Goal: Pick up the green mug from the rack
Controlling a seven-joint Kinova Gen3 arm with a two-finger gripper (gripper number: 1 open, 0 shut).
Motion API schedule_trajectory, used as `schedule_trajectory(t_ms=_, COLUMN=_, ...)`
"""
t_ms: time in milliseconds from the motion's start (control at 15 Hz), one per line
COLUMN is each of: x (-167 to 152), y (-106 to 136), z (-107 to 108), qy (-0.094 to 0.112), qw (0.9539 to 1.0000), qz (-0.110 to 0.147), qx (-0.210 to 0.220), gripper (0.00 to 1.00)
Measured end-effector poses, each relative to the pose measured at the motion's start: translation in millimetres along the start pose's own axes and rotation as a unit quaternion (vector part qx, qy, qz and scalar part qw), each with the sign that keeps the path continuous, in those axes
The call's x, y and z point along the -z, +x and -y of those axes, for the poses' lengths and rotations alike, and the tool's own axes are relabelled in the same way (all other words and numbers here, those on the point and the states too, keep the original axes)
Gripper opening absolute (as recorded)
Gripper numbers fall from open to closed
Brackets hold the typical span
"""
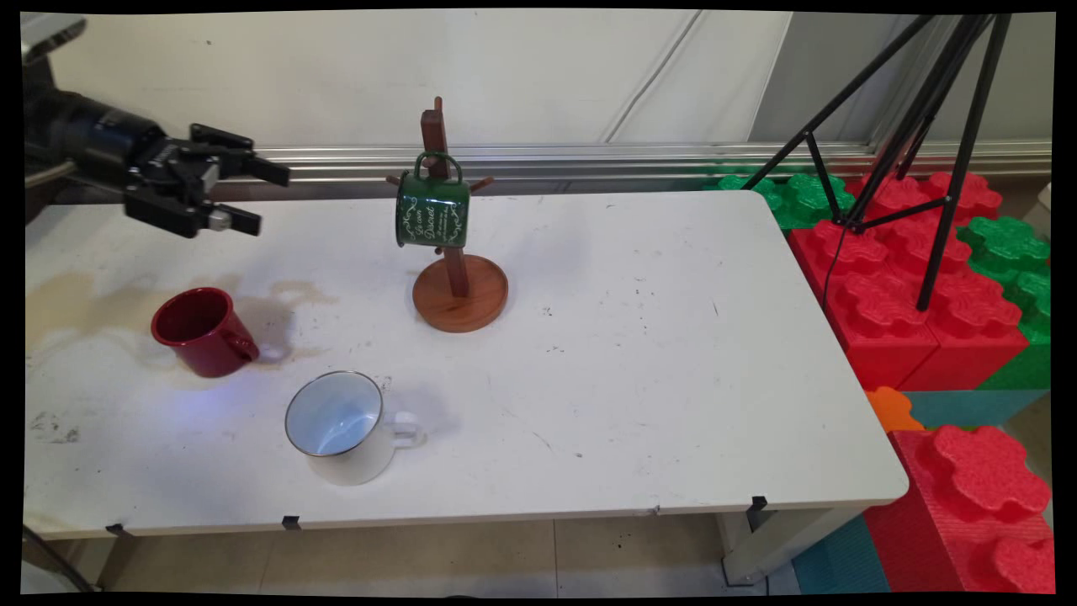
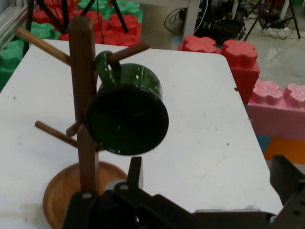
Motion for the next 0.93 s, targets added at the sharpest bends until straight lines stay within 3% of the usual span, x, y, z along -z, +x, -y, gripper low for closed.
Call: schedule_trajectory(t_ms=933, x=-84.6, y=-8.8, z=17.2, qy=-0.006, qw=0.9998, qz=-0.014, qx=0.009, gripper=1.00)
